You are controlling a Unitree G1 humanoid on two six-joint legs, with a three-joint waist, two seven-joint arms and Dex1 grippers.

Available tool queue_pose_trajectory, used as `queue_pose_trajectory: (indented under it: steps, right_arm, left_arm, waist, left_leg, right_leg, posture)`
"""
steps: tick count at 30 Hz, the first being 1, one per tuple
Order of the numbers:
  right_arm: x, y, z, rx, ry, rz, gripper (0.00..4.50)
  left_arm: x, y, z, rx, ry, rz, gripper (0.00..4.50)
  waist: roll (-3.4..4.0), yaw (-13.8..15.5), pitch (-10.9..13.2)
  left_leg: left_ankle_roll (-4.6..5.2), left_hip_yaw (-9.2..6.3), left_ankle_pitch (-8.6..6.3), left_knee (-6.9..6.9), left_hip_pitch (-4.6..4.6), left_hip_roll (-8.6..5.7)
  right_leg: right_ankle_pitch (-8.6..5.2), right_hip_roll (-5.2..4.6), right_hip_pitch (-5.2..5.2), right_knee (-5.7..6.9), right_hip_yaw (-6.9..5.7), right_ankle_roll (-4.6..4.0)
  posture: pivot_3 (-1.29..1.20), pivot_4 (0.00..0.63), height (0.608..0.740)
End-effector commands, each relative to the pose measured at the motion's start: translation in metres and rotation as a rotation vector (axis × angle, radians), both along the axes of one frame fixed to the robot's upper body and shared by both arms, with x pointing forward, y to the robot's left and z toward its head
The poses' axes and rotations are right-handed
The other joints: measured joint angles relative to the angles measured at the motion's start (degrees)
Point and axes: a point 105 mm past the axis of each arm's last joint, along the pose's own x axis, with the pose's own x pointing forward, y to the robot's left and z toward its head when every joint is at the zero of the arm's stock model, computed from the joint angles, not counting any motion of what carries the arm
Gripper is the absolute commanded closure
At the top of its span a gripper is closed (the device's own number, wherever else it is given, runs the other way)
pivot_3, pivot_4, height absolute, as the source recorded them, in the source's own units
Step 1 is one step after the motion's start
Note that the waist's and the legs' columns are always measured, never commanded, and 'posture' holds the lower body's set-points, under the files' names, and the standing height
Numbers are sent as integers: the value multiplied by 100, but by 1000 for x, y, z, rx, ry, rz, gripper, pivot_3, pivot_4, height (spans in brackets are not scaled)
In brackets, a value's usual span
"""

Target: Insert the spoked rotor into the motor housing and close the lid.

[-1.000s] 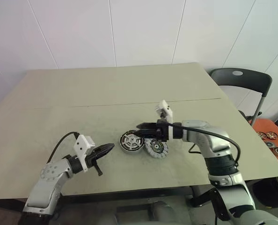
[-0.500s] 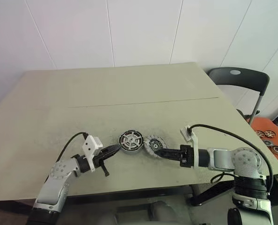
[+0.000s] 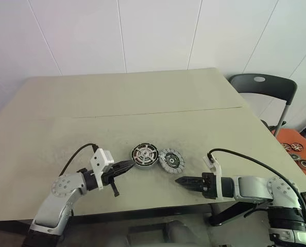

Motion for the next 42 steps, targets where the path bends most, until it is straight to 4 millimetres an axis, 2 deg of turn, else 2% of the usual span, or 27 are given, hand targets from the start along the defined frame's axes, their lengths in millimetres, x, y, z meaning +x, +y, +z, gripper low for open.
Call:
queue_pose_trajectory:
  steps: [1, 7, 18, 25, 28, 31, 33, 35, 42]
  right_arm:
    - [11, -1, 0, -10, 3, -81, 2194]
    - [28, 0, -5, -41, 10, -151, 2194]
    - [65, 1, 2, 12, -40, -316, 2194]
    - [93, 4, 9, 9, -110, -433, 2194]
    - [100, 7, 12, -41, -179, -422, 2813]
    - [105, 11, 22, -104, -286, -371, 3778]
    - [109, 12, 27, -160, -362, -329, 4199]
    - [113, 14, 33, -190, -422, -295, 4242]
    - [133, 22, 70, -432, -834, -161, 4256]
  left_arm:
    - [0, -1, 12, -6, -33, -16, 4500]
    - [0, 5, 8, 27, -23, 1, 4500]
    - [-4, 9, -10, 115, -2, 12, 4500]
    - [-1, 10, -7, 113, -13, 20, 4500]
    - [0, 12, -7, 126, -20, 28, 4500]
    - [2, 13, -5, 133, -28, 31, 4500]
    - [3, 15, -5, 141, -32, 34, 4500]
    - [4, 17, -5, 149, -35, 37, 4500]
    - [6, 20, -2, 161, -43, 46, 4500]
  waist:
    - [0, -2, 0]
    - [-2, -4, -2]
    - [1, -2, -1]
    - [5, 7, 0]
    - [8, 14, -2]
    - [10, 13, -2]
    - [14, 3, -4]
    - [15, 12, -4]
    - [19, 25, -3]
  left_leg:
    - [2, 0, -1, 0, -4, 0]
    - [7, -1, -3, 13, -15, 1]
    - [7, 1, -3, 9, 8, 4]
    - [7, 1, -3, 9, -12, 3]
    - [7, 1, -3, 9, -34, 3]
    - [8, 1, -3, 10, -55, 2]
    - [8, 1, -3, 10, -53, 2]
    - [8, 0, -2, 11, -50, 2]
    - [8, 0, -2, 19, -51, 1]
  right_leg:
    - [0, 0, -1, -3, 0, 0]
    - [2, 0, 0, -10, 0, 0]
    - [5, 0, 15, -13, 2, -4]
    - [6, 0, 3, -14, 2, -3]
    - [7, 0, -17, -14, 2, -1]
    - [12, 0, -36, -13, 2, 5]
    - [13, 0, -36, -12, 2, 7]
    - [12, 2, -36, -8, 1, 5]
    - [11, 2, -36, -3, 0, 3]
  posture:
    - [0, 0, 740]
    - [0, 0, 740]
    - [0, 0, 740]
    - [0, 0, 740]
    - [0, 0, 740]
    - [0, 0, 740]
    - [0, 0, 740]
    - [0, 0, 740]
    - [0, 0, 740]
